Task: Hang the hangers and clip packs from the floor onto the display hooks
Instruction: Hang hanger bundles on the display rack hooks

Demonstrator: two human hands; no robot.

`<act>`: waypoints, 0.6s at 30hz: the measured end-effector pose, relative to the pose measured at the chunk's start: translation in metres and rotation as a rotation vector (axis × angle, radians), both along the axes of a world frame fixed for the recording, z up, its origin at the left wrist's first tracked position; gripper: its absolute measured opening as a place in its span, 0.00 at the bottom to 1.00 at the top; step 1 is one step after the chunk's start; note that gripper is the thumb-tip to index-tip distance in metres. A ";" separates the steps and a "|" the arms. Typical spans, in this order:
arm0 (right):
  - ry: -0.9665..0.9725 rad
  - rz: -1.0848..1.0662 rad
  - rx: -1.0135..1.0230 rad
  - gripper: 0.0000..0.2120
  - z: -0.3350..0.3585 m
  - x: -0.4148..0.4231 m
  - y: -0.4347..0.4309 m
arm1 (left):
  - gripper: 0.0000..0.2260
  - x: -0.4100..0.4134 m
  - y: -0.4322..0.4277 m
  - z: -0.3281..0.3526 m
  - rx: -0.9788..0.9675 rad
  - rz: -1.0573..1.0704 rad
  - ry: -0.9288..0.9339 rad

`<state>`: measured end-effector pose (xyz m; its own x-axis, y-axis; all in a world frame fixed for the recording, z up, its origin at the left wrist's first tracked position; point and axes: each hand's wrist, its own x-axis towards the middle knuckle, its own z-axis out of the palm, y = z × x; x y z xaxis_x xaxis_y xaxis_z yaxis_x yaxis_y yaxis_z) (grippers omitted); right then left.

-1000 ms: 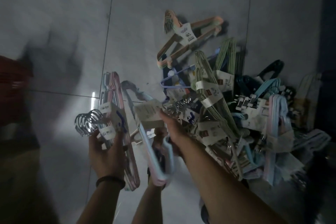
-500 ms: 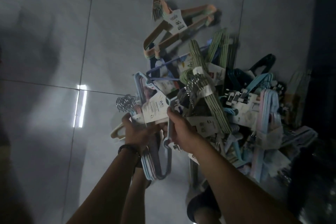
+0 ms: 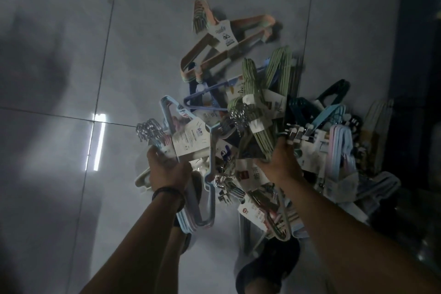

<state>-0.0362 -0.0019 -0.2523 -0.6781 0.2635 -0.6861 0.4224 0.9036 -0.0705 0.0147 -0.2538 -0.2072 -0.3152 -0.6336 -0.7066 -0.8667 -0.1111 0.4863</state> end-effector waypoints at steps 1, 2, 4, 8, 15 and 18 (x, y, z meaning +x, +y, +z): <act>0.003 0.026 -0.034 0.38 -0.004 0.000 -0.001 | 0.32 0.001 -0.001 0.001 -0.020 0.022 -0.006; 0.032 0.057 -0.043 0.35 -0.005 -0.001 -0.002 | 0.33 0.002 -0.002 0.003 -0.031 0.049 -0.012; 0.083 0.102 -0.037 0.32 -0.003 -0.004 -0.002 | 0.34 0.002 -0.007 0.007 -0.085 0.091 0.002; 0.092 0.091 -0.014 0.31 0.014 -0.007 -0.006 | 0.33 -0.001 -0.022 0.012 -0.253 0.052 0.033; 0.117 0.123 -0.063 0.09 0.023 0.012 -0.021 | 0.30 -0.007 -0.040 0.015 -0.396 -0.060 -0.034; 0.142 0.220 -0.040 0.11 0.024 0.023 -0.026 | 0.30 -0.022 -0.034 0.016 -0.350 0.016 -0.037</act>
<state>-0.0129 -0.0284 -0.2283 -0.8063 0.0737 -0.5869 0.1994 0.9680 -0.1525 -0.0070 -0.2876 -0.1908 -0.2820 -0.8440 -0.4563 -0.8839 0.0436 0.4656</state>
